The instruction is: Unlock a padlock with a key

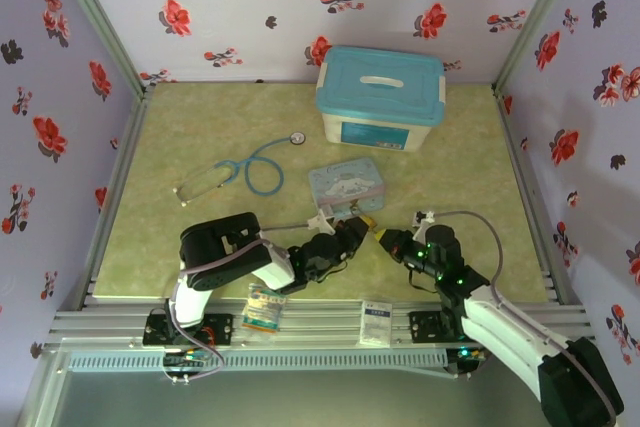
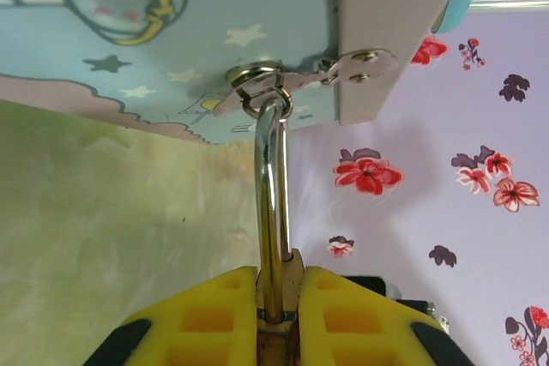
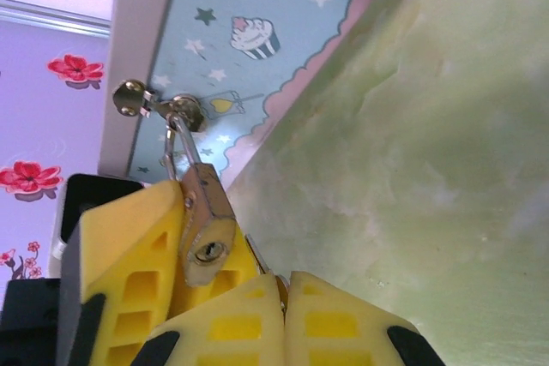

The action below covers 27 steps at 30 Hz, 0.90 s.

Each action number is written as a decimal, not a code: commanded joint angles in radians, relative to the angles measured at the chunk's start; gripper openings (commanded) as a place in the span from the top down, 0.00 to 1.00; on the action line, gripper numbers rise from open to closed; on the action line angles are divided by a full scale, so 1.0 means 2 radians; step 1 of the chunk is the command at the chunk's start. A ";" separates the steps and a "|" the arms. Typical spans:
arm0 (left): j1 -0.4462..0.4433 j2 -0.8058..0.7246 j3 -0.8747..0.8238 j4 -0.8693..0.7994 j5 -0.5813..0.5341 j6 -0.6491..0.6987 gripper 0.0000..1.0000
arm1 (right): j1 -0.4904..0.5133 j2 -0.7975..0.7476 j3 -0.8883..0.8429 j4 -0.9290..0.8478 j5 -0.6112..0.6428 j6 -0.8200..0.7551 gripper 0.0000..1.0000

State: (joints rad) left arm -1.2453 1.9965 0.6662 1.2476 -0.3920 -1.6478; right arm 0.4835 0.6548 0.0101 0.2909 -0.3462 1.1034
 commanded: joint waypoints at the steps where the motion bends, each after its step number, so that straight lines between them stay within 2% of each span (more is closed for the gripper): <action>1: -0.002 -0.006 -0.010 0.033 -0.012 0.010 1.00 | -0.006 -0.020 -0.005 -0.003 -0.010 0.000 1.00; 8: 0.009 -0.014 -0.023 0.030 -0.023 0.035 1.00 | -0.008 -0.030 -0.010 -0.011 -0.012 0.001 1.00; 23: 0.005 0.000 0.000 0.033 0.002 0.014 1.00 | -0.008 -0.026 -0.013 -0.001 -0.014 0.002 1.00; 27: 0.003 -0.004 0.006 0.031 0.006 0.029 1.00 | -0.008 -0.027 -0.013 -0.002 -0.013 0.002 1.00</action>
State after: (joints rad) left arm -1.2324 1.9965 0.6445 1.2522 -0.3885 -1.6218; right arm 0.4728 0.6067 0.0101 0.2413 -0.3637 1.1034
